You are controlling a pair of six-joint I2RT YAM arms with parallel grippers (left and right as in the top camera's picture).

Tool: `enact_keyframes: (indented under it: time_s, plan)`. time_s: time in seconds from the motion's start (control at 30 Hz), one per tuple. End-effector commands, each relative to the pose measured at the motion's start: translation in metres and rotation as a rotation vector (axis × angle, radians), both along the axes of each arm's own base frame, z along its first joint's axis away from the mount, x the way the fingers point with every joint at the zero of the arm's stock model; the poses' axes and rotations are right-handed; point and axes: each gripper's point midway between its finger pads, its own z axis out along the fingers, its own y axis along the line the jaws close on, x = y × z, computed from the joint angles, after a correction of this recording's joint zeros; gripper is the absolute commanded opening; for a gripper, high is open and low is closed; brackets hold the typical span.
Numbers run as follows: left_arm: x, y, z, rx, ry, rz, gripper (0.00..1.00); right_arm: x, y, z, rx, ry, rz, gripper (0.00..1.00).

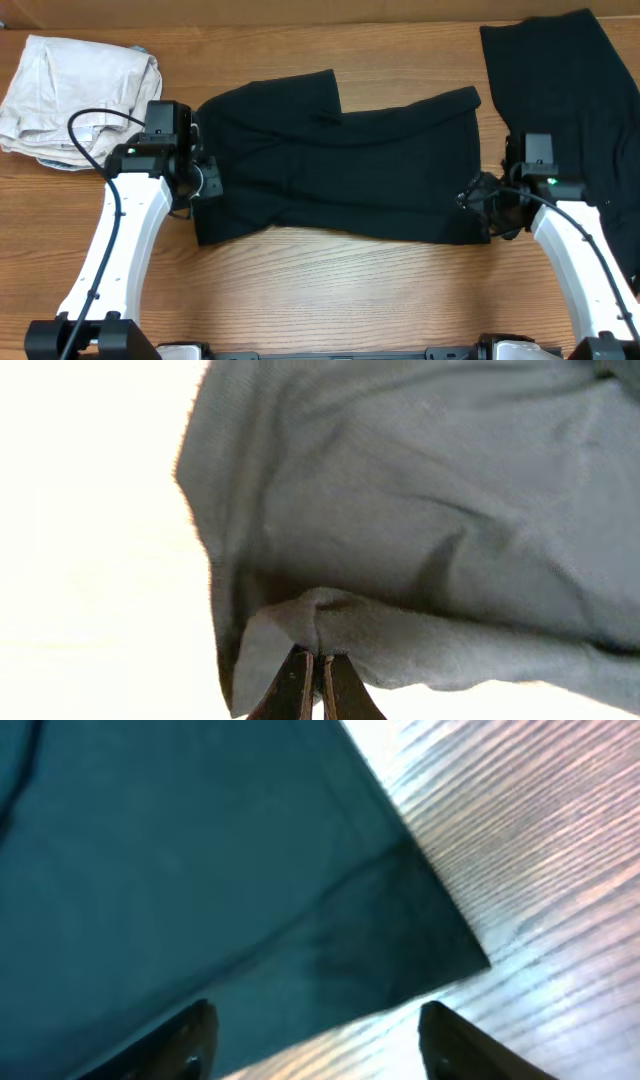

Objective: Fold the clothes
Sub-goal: 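Grasp the shirt's left and right bottom corners with both grippers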

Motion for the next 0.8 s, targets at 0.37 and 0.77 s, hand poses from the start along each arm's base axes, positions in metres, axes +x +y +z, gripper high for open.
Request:
enact_keyframes:
  time_s: [0.37, 0.77]
  plan:
    - [0.018, 0.024, 0.011, 0.060, -0.070, 0.040, 0.04, 0.012, -0.009, -0.070, -0.029, 0.075, -0.036, 0.53]
    - [0.019, 0.024, 0.012, 0.060, -0.077, 0.041, 0.04, -0.009, -0.007, -0.073, -0.021, 0.159, -0.018, 0.38]
